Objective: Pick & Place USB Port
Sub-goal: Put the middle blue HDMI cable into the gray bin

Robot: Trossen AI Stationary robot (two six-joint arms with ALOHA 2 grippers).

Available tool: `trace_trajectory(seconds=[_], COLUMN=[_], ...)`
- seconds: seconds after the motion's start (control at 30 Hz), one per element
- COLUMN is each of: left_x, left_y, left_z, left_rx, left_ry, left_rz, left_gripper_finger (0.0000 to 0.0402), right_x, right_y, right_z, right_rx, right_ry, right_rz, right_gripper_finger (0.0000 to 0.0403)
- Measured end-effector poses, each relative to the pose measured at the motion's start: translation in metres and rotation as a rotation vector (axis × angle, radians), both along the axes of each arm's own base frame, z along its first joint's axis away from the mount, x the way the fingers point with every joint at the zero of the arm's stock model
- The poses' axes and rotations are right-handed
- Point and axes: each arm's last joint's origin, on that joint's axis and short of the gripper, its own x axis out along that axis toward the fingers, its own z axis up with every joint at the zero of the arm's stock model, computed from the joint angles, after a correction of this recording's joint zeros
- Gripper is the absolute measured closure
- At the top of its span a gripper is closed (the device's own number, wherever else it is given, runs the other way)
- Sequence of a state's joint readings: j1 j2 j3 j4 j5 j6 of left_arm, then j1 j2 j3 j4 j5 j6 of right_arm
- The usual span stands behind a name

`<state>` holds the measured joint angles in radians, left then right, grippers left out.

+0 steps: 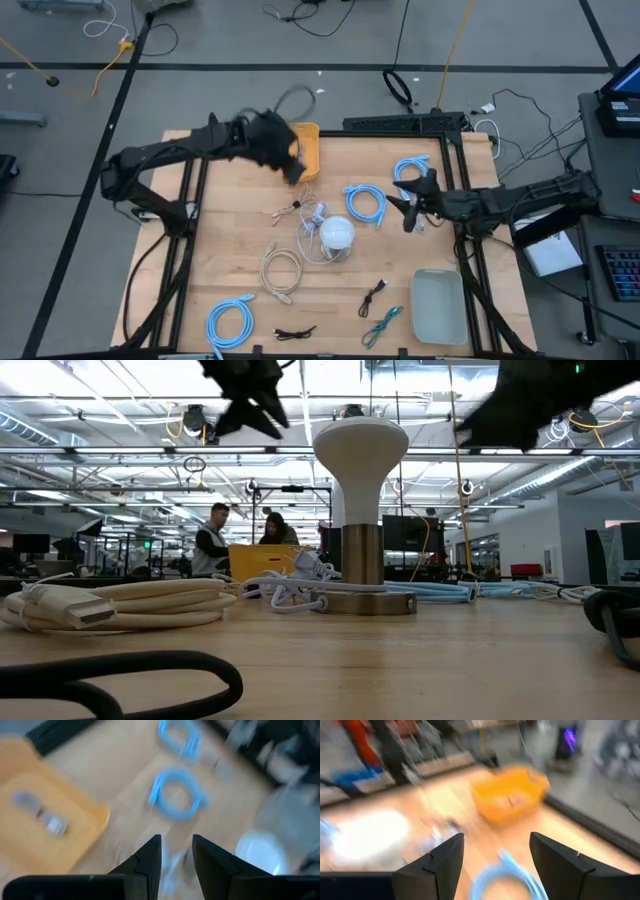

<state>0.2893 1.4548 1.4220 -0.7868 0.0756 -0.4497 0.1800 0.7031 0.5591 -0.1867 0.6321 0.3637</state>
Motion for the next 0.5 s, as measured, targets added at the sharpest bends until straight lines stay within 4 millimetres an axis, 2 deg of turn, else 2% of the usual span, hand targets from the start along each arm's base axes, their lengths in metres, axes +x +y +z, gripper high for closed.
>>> trace_trajectory(seconds=[0.1,0.23,0.37,0.5], left_x=[0.002,0.004,0.005,0.006], left_y=[-0.027,-0.049,-0.060,-0.063], left_z=[-0.002,-0.004,-0.003,-0.003], left_rx=[0.052,0.093,0.136,0.155], left_ry=[0.077,0.093,0.088,0.086], left_rz=[0.002,0.030,0.066,0.087], left_gripper_finger=[0.0289,0.0289,0.0289,0.0289], right_x=[-0.004,-0.001,0.009,0.019], right_y=[-0.008,-0.016,-0.023,-0.029], right_z=[-0.017,-0.035,-0.056,-0.078], right_rx=[0.072,0.136,0.188,0.253], right_ry=[0.130,0.207,0.244,0.284], right_rz=[-0.094,-0.142,-0.120,-0.085], right_gripper_finger=[0.0184,0.0184,0.0184,0.0184])
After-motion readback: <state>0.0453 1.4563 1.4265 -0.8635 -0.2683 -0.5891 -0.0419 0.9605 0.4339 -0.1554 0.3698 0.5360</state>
